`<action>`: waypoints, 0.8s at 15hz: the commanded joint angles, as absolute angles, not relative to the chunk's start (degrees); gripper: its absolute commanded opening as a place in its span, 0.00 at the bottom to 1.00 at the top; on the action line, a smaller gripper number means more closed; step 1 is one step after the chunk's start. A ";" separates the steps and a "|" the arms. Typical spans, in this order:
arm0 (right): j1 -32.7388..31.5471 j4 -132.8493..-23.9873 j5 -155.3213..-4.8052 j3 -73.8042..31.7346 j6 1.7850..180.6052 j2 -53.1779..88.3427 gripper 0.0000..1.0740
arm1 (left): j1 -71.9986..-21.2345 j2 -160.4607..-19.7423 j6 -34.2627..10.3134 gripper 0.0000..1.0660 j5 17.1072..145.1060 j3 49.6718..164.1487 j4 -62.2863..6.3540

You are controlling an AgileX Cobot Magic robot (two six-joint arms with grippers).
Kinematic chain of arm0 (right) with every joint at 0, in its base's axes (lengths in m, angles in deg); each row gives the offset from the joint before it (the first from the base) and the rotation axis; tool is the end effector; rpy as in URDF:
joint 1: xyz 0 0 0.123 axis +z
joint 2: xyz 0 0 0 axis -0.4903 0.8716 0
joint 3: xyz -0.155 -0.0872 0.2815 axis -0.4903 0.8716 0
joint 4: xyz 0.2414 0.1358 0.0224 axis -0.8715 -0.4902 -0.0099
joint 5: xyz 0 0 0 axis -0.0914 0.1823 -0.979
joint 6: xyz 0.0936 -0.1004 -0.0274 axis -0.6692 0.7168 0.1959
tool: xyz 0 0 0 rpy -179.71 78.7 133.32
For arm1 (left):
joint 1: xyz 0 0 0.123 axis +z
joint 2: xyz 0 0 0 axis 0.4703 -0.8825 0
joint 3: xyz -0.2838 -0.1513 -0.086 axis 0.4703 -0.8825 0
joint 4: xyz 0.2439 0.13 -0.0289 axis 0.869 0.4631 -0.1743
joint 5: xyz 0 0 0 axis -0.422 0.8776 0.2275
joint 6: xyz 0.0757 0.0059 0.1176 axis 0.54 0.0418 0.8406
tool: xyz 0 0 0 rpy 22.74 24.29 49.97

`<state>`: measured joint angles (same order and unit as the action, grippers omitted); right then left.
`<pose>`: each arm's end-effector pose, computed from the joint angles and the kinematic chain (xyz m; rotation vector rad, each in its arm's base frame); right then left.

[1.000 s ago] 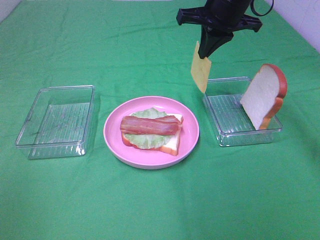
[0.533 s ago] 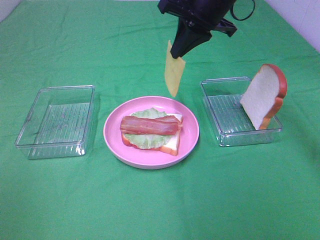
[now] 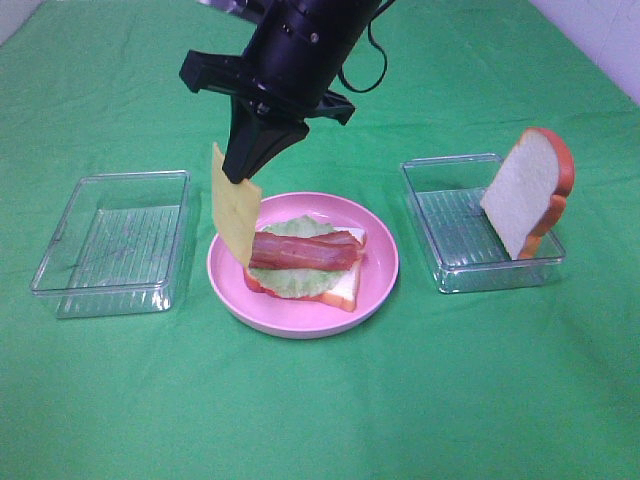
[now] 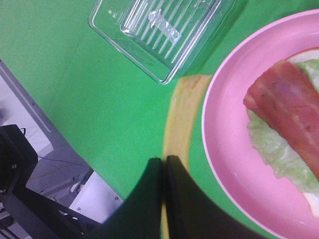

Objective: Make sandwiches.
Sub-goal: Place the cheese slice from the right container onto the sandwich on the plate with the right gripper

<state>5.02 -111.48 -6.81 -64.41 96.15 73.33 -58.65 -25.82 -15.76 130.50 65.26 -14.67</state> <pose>0.3945 0.3572 0.2375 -0.8938 2.7964 0.8959 0.0197 -0.0150 0.2665 0.5626 2.0572 -0.3447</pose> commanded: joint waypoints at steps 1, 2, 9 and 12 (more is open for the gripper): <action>4.96 -111.54 -6.64 -64.35 96.72 75.91 0.00 | -59.11 -25.53 -15.76 0.73 129.87 65.26 -15.13; 4.96 -110.45 -7.21 -64.35 96.72 77.00 0.00 | -59.11 -25.53 -15.76 0.73 129.87 65.26 -15.13; 4.90 -94.00 -10.48 -64.41 86.64 78.09 0.00 | -59.11 -25.53 -15.76 0.73 129.87 65.26 -15.13; 4.90 -90.39 -10.59 -64.41 84.12 78.09 0.00 | -59.11 -25.53 -15.76 0.73 129.87 65.26 -15.13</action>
<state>5.02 -91.02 -10.59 -64.41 84.69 78.14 -58.65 -25.82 -15.76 130.50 65.26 -14.67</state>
